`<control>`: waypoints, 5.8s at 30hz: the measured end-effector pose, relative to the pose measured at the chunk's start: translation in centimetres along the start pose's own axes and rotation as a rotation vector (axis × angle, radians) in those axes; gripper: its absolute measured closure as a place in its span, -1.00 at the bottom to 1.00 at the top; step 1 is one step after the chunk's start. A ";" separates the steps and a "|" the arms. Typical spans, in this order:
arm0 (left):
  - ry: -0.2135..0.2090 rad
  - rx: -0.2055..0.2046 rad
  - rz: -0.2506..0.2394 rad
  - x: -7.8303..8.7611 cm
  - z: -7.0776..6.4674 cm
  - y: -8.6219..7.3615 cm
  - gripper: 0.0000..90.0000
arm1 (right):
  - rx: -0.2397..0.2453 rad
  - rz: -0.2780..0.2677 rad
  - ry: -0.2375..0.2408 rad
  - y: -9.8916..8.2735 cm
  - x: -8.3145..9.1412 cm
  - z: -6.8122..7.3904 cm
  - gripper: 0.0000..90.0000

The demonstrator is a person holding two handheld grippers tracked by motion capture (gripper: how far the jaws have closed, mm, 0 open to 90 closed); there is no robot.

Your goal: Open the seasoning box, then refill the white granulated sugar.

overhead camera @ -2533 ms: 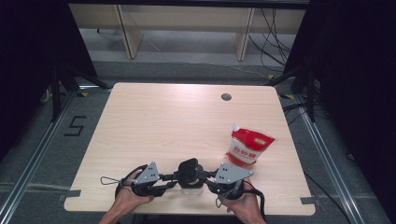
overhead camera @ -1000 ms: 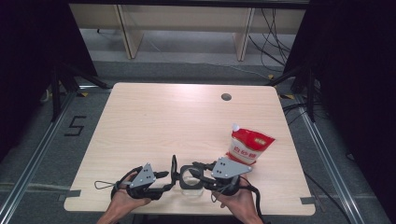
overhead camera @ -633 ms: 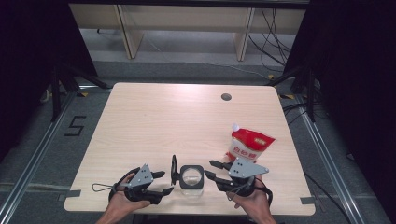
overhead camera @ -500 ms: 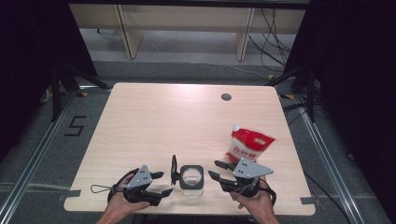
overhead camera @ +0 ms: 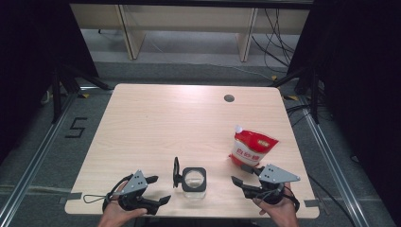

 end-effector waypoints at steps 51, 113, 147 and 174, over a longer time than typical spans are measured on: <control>0.069 -0.006 0.015 0.0 -1.1 -0.8 -0.63 | -0.114 -0.016 -0.079 -4.0 0.1 -8.0 -0.66; 0.066 -0.011 0.042 -0.3 -1.4 -0.8 -0.62 | -0.026 0.007 0.062 -3.6 -5.6 -9.5 -0.43; 0.048 -0.030 0.003 -0.2 -1.4 -0.6 -0.58 | 0.067 0.022 0.016 -2.9 -6.5 -8.7 -0.21; 0.068 -0.032 0.020 0.3 -0.8 -0.6 -0.59 | 0.316 0.006 -0.082 -0.5 -1.7 -4.4 -0.17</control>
Point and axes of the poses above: each handheld gripper's, and its own axes: x roughly backward along the jaws, y roughly out of its top, z roughly to its left, the point moved 1 cm from there along -x, roughly forward along the jaws, and after that the axes turned 3 degrees about -y, right-handed, at the moved point
